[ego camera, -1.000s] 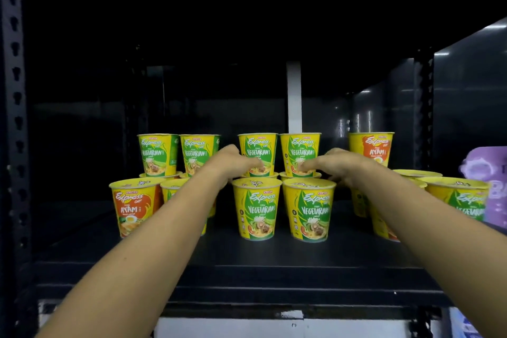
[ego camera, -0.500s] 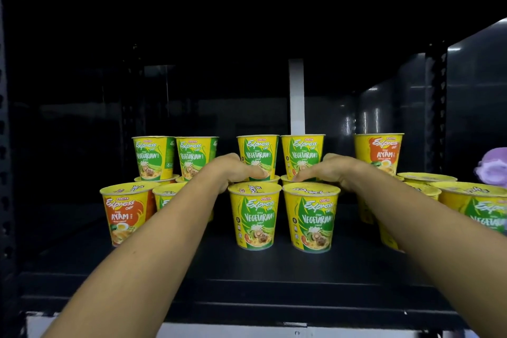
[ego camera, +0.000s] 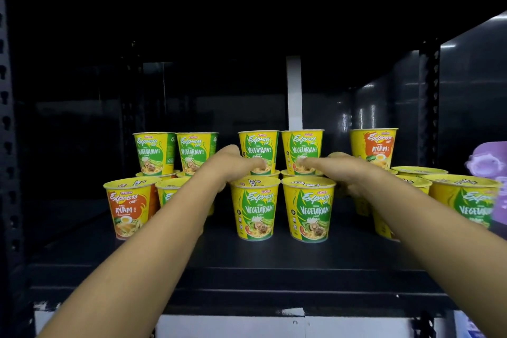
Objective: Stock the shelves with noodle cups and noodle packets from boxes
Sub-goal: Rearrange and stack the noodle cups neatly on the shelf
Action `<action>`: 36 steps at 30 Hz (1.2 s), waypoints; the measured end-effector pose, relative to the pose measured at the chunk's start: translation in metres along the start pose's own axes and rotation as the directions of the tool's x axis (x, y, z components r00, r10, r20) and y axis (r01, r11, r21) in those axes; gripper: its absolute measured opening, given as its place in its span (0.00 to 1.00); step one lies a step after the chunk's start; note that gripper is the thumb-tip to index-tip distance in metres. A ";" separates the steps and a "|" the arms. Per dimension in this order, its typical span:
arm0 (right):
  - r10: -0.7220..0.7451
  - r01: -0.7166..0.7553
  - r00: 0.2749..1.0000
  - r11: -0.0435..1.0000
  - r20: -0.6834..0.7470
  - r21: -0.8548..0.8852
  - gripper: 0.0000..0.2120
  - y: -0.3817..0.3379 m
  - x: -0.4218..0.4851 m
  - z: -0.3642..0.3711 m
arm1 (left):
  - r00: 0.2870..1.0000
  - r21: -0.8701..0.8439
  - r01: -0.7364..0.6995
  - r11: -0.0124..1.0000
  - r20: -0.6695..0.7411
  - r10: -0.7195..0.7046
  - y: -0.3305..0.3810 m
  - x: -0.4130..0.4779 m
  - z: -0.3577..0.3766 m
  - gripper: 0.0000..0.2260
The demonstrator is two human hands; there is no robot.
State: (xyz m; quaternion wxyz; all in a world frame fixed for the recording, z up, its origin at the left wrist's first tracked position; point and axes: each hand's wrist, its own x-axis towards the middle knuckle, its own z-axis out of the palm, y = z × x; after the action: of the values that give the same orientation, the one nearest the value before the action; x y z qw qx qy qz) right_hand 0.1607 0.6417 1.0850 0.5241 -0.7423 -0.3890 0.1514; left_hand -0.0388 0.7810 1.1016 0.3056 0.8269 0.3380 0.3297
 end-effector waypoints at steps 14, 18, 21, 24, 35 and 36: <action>-0.156 0.156 0.988 0.978 -0.015 0.140 0.44 0.057 -0.084 0.037 | 0.994 -0.356 -0.060 0.933 0.064 0.089 -0.070 -0.066 0.039 0.54; -0.192 0.199 0.979 0.971 -0.063 0.136 0.40 0.067 -0.086 0.041 | 0.991 -0.320 -0.093 0.943 0.062 0.119 -0.081 -0.067 0.043 0.45; -0.215 0.224 0.971 0.971 -0.101 0.082 0.36 0.068 -0.088 0.043 | 0.990 -0.304 -0.117 0.945 0.039 0.135 -0.081 -0.070 0.044 0.34; -0.216 0.223 0.969 0.974 -0.123 0.040 0.36 0.069 -0.087 0.043 | 0.987 -0.243 -0.144 0.959 0.031 0.156 -0.080 -0.071 0.045 0.30; -0.332 0.300 0.861 0.943 -0.387 -0.141 0.44 0.071 -0.100 0.044 | 0.983 -0.063 -0.164 0.984 -0.097 0.158 -0.069 -0.089 0.043 0.31; -0.381 0.331 0.813 0.925 -0.441 -0.189 0.41 0.071 -0.104 0.045 | 0.975 -0.031 -0.173 0.984 -0.144 0.167 -0.067 -0.094 0.043 0.34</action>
State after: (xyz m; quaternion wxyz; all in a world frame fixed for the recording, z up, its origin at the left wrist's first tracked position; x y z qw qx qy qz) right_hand 0.0943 0.5840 0.9843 0.5824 -0.6966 -0.3898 -0.1538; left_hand -0.0830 0.7364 0.9956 0.2693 0.8207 0.2795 0.4193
